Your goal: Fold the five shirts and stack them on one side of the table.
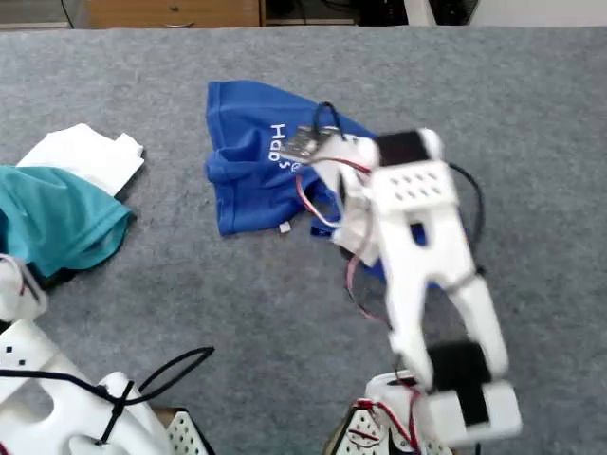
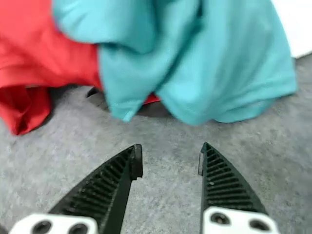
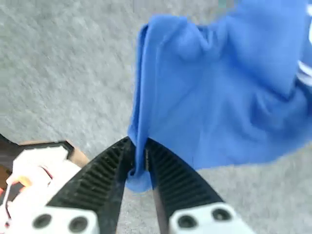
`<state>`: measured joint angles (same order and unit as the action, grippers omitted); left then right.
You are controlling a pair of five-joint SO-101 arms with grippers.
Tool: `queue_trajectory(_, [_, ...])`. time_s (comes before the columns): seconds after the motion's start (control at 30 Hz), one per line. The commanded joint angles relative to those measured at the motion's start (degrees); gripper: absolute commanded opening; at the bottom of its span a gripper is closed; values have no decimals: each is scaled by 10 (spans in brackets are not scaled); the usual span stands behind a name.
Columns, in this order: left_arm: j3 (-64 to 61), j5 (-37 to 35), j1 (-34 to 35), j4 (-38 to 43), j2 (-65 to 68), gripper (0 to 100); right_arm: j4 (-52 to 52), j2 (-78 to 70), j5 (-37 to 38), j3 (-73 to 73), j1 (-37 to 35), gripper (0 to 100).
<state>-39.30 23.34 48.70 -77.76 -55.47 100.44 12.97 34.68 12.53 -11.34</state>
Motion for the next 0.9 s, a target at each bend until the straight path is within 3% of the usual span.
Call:
queue_trajectory(0.0, [7, -2, -67, 1, -6, 199, 20, 124, 41, 52, 70, 2])
queue_trajectory(0.27, [-4, -2, -295, -2, 0, 199, 19, 285, 139, 80, 249, 2])
queue_trajectory(0.5, [-18, -1, -503, 3, 55, 199, -30, 293, 207, 93, 402, 2])
queue_trajectory(0.63, [3, -1, -548, 2, 123, 199, -108, 277, 234, 108, 473, 2])
queue_trajectory(0.87, [50, -1, -553, 3, 190, 199, -192, 234, 239, 109, 543, 2])
